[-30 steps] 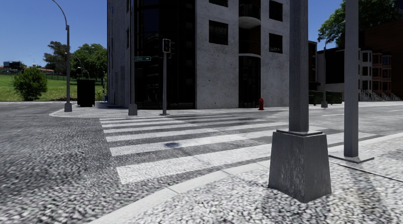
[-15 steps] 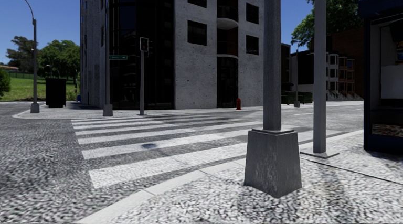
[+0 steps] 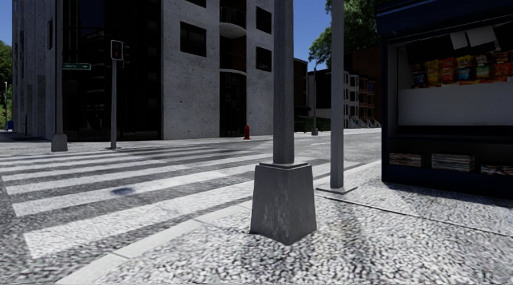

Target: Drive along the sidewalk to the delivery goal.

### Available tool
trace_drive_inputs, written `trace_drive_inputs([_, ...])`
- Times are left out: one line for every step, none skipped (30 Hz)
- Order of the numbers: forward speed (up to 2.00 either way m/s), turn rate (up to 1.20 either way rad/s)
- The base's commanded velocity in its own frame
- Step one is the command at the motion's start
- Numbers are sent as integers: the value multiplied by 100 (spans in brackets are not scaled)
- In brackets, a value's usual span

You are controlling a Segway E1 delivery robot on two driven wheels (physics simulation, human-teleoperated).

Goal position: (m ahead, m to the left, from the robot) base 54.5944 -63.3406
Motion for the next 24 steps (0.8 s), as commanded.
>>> trace_drive_inputs([0,-60])
trace_drive_inputs([0,-60])
trace_drive_inputs([0,-60])
trace_drive_inputs([0,-60])
trace_drive_inputs([0,-60])
trace_drive_inputs([0,-60])
trace_drive_inputs([0,-60])
trace_drive_inputs([0,-60])
trace_drive_inputs([0,-60])
trace_drive_inputs([0,-60])
trace_drive_inputs([0,-60])
trace_drive_inputs([0,-60])
trace_drive_inputs([0,-60])
trace_drive_inputs([0,-60])
trace_drive_inputs([0,-60])
trace_drive_inputs([0,-60])
trace_drive_inputs([0,-60])
trace_drive_inputs([0,-60])
trace_drive_inputs([0,-60])
trace_drive_inputs([0,-60])
trace_drive_inputs([0,-60])
trace_drive_inputs([0,-60])
trace_drive_inputs([0,-60])
trace_drive_inputs([0,-60])
